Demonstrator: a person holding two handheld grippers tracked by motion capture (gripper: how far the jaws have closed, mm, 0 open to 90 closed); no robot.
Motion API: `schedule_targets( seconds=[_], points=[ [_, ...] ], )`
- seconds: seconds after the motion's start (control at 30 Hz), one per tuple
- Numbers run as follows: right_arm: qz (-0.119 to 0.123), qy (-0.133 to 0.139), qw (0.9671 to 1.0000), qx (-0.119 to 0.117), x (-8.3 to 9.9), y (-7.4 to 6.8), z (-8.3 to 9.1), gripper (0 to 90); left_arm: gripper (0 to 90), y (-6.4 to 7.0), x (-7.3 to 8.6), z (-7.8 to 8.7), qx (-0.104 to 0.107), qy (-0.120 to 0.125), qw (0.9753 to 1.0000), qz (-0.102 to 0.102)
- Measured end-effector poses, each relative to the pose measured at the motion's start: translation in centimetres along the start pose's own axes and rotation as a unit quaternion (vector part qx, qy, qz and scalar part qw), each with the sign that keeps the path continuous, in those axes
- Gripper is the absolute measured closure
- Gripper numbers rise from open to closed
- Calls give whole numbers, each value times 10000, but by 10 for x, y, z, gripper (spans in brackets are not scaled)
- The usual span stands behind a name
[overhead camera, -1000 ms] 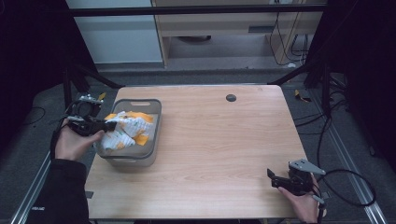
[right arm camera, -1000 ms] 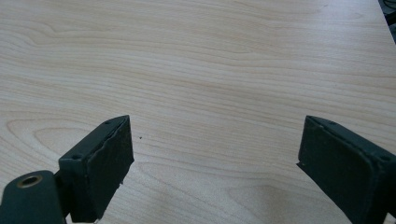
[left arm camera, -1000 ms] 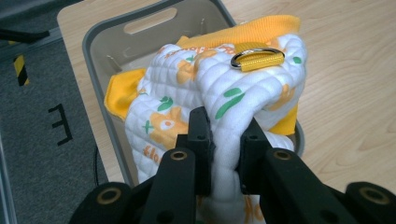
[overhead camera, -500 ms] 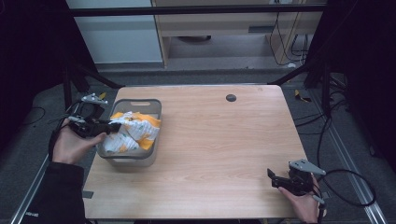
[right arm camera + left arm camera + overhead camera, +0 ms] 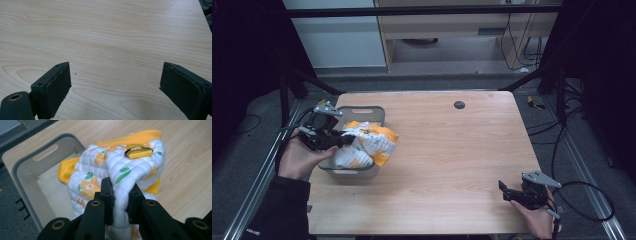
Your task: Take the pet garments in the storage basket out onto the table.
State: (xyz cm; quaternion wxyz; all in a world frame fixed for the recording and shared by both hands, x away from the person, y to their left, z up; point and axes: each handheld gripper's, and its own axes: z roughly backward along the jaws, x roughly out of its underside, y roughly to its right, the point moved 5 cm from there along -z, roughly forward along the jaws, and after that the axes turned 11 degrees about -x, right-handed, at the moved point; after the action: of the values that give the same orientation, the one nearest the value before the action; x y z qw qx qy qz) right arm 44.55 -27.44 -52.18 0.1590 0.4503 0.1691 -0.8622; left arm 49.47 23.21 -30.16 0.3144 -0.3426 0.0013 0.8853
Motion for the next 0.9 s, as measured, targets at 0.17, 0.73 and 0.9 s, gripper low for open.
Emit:
schedule_targets(
  seconds=[0.17,0.73,0.9],
  points=[
    [-2,10,10000,3,0,0,0,99,786,17,-6,-2,115,46,9998,-144],
    [29,80,10000,48,-1,0,1,89,786,62,-22,-24,404,-39,9971,-646],
    [38,113,9999,70,-2,0,2,89,785,75,-26,-35,534,-76,9958,-745]
  ],
)
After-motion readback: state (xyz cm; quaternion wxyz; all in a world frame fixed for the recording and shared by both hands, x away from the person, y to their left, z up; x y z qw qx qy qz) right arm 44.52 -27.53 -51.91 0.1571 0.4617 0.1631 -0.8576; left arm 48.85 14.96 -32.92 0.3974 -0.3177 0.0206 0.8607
